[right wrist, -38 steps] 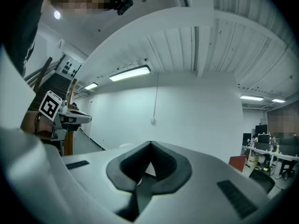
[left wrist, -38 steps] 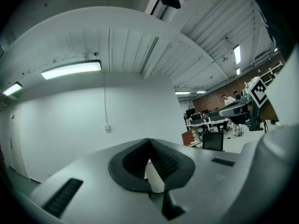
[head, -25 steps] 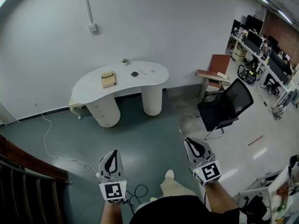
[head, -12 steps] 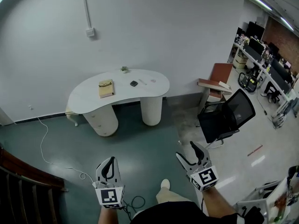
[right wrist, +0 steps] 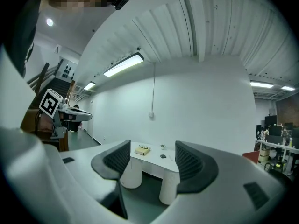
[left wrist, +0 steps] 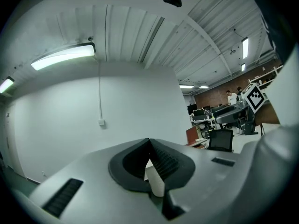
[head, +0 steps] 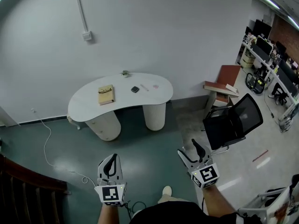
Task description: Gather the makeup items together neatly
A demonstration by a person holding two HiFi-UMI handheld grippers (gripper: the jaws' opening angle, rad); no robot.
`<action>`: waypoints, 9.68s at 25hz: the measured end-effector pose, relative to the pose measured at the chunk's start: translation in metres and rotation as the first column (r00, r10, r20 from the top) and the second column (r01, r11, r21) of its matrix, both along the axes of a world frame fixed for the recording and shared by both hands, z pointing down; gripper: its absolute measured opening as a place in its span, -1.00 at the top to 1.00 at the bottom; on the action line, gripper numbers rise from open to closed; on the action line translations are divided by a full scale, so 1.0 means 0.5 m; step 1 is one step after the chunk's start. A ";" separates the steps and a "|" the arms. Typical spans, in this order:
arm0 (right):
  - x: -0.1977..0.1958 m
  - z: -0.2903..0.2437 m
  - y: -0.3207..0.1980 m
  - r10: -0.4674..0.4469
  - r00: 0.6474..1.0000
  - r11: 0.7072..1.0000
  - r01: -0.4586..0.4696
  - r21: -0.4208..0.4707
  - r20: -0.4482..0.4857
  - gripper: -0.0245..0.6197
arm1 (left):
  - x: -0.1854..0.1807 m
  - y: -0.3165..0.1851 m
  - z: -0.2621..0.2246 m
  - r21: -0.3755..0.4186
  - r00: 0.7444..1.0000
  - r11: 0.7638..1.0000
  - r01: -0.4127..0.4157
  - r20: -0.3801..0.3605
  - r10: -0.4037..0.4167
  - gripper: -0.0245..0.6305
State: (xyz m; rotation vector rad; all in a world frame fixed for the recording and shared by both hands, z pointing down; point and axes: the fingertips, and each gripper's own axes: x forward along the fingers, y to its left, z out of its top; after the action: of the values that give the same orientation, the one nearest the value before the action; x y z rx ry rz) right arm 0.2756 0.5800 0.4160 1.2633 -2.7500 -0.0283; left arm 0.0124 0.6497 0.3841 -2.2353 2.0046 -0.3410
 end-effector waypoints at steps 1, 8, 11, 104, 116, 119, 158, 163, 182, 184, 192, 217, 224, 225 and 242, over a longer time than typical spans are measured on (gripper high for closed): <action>0.002 -0.001 -0.021 -0.004 1.000 1.000 0.004 -0.002 0.005 0.04 | 0.002 -0.018 -0.004 0.000 1.000 1.000 0.007 0.004 -0.007 0.86; 0.015 -0.004 -0.141 -0.054 0.998 0.999 0.054 -0.003 0.014 0.04 | 0.009 -0.130 -0.015 0.000 0.999 0.999 0.049 -0.004 -0.049 0.86; 0.019 0.003 -0.182 -0.067 0.998 0.998 0.067 -0.016 0.003 0.04 | 0.013 -0.167 -0.007 -0.010 0.998 0.998 0.060 -0.016 -0.060 0.86; -0.434 0.038 -0.779 -0.015 0.999 0.994 0.011 -0.111 -0.037 0.04 | -0.391 -0.845 0.082 -0.017 0.995 0.995 -0.097 -0.023 0.096 0.86; -0.461 0.070 -0.969 -0.059 0.998 0.989 0.056 -0.138 -0.018 0.04 | -0.407 -1.017 0.091 -0.035 0.998 0.997 -0.065 0.001 0.065 0.86; -0.461 0.078 -1.015 -0.063 0.998 0.987 0.060 -0.148 -0.015 0.04 | -0.402 -1.063 0.096 -0.048 0.998 0.997 -0.066 0.009 0.066 0.86; -0.347 0.134 -1.490 -0.151 0.988 0.967 0.147 -0.209 -0.002 0.04 | -0.292 -1.462 0.089 -0.097 0.997 0.994 0.047 0.063 -0.041 0.86; -0.374 0.161 -1.496 -0.165 0.986 0.961 0.159 -0.227 -0.007 0.04 | -0.310 -1.462 0.102 -0.117 0.997 0.992 0.052 0.070 -0.044 0.86; -0.514 0.329 -1.626 -0.157 0.984 0.924 0.114 -0.366 -0.090 0.04 | -0.426 -1.672 0.111 -0.113 0.997 0.993 -0.046 0.059 0.053 0.86; -0.536 0.364 -1.641 -0.167 0.980 0.911 0.111 -0.396 -0.109 0.04 | -0.447 -1.694 0.116 -0.115 0.997 0.992 -0.048 0.054 0.054 0.86; -0.589 0.544 -1.672 -0.231 0.952 0.856 0.101 -0.507 -0.202 0.04 | -0.490 -1.761 0.151 -0.143 0.996 0.987 -0.069 0.047 0.076 0.86; -0.658 0.879 -1.606 -0.363 0.883 0.632 -0.001 -0.775 -0.297 0.40 | -0.561 -1.824 0.242 -0.236 0.994 0.968 -0.086 0.040 0.098 0.86; -0.643 0.911 -1.602 -0.291 0.910 0.574 -0.081 -0.815 -0.296 0.65 | -0.554 -1.837 0.263 -0.259 0.992 0.960 -0.108 0.040 0.122 0.86; -0.642 0.913 -1.602 -0.280 0.916 0.564 -0.085 -0.822 -0.287 0.66 | -0.550 -1.839 0.266 -0.261 0.991 0.959 -0.113 0.039 0.127 0.86; -0.552 0.869 -1.739 0.088 0.984 0.525 -0.178 -0.832 -0.155 0.67 | -0.504 -1.853 0.277 -0.282 0.986 0.949 -0.143 0.042 0.161 0.86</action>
State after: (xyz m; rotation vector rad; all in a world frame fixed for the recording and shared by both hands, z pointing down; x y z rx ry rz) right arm -0.0003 -0.2897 0.8507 1.0771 -2.0263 1.1006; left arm -0.2397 -0.2766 0.5227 -2.4869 1.8347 -0.7080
